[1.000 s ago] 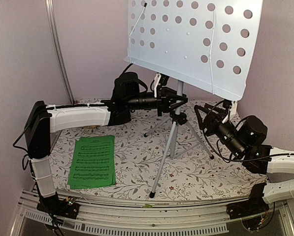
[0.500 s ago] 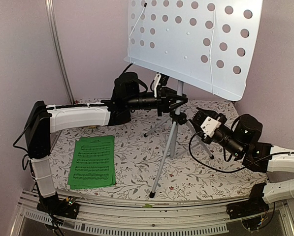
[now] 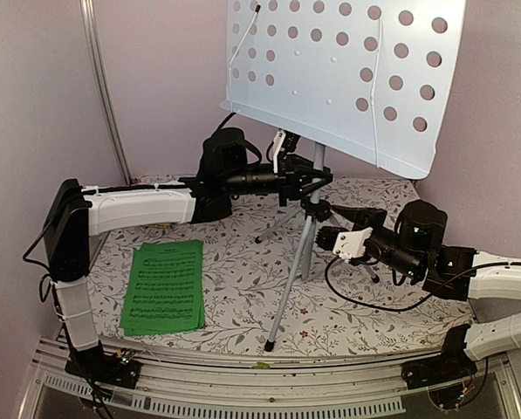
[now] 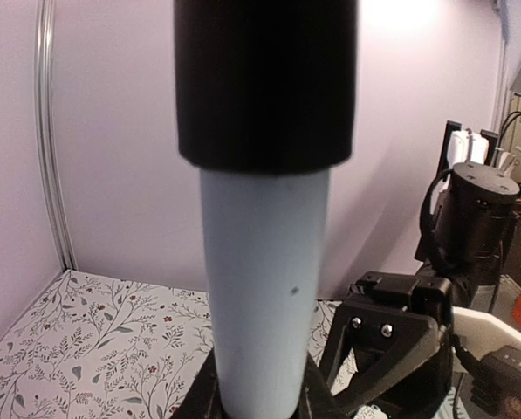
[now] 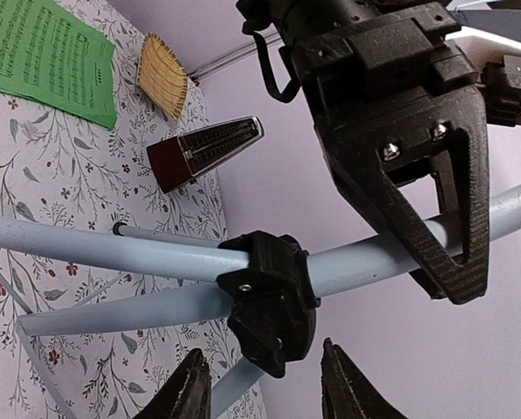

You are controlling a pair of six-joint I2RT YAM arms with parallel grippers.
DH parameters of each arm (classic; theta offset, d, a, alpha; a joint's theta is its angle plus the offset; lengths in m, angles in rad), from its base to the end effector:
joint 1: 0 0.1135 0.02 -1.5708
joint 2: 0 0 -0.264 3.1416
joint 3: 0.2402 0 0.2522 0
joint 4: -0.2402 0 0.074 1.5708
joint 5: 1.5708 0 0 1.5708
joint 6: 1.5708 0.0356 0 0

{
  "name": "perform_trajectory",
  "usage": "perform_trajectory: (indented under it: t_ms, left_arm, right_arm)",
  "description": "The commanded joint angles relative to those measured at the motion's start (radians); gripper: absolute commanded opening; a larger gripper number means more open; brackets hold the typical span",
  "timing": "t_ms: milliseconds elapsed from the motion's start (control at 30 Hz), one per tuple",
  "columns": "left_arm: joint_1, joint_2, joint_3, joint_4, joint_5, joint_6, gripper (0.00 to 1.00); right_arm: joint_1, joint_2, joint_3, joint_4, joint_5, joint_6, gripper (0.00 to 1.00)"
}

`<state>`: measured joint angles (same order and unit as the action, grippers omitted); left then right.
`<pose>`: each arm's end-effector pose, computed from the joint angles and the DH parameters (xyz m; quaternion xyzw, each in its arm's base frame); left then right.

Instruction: Set up the instrument practice props

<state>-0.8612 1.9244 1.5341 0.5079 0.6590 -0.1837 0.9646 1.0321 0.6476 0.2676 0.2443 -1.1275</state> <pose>0.2846 -0.3649 0.3354 0.4370 0.5125 -0.5392 0.5056 0.1449 0.1939 0.2912 -0.6013 0.4416 -0.1444 0.6500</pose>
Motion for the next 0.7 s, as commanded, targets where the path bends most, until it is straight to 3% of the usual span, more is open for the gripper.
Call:
perform_trajectory:
  t_ms: [0, 367, 667]
  left_arm:
    - [0.032, -0.03, 0.06, 0.086, -0.024, -0.034, 0.0]
    - [0.03, -0.028, 0.065, 0.086, -0.022, -0.038, 0.0]
    - [0.03, -0.023, 0.063, 0.089, -0.021, -0.039, 0.0]
  right_arm:
    - [0.015, 0.024, 0.038, 0.006, -0.003, -0.051, 0.43]
    - [0.038, 0.11, 0.032, 0.129, 0.041, 0.094, 0.24]
    - [0.041, 0.099, 0.03, 0.134, 0.11, 0.454, 0.0]
